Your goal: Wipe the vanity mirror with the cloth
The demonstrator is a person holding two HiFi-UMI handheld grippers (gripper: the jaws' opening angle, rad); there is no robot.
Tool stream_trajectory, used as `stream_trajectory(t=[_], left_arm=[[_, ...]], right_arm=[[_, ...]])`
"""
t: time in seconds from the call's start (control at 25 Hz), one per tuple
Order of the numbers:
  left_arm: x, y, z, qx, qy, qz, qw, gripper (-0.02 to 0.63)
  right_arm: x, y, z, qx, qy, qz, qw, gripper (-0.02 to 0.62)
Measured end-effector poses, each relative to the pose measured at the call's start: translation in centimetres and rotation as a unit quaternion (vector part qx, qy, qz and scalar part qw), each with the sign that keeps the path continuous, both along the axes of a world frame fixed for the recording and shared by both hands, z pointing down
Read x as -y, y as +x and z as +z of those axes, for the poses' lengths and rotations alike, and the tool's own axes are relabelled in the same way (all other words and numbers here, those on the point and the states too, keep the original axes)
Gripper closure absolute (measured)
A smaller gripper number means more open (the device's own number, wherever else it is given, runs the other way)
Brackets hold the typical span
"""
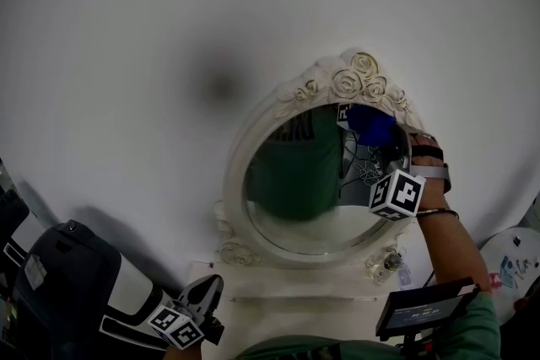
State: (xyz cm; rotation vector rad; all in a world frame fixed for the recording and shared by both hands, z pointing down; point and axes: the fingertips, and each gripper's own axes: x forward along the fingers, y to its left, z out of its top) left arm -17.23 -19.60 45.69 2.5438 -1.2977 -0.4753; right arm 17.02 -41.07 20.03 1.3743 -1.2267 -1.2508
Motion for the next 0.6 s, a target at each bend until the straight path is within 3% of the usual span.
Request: stream_trajectory(t=[0.16,0.28,0.6], left_arm=[[-0.2,-0.4,-0.1,-0.002,0.001,-0.004,1.0,0.597],[-0.2,-0.4,0.0,0.002,-0.002,-0.004,1.0,0.597],[-0.5,-0.4,-0.3,-0.002,0.004,-0.005,1.0,0.597]], right_arm=[[0.0,-0.2,-0.1,0.0,0.0,-0.004,1.0,0.446],[-0.6,-1.6,0.1,-0.001,-0.003,-0.032,0.999,0.446],[-3.0,-15.1,2.2,-0.039,-0.022,-0.165,0.985,0.451]])
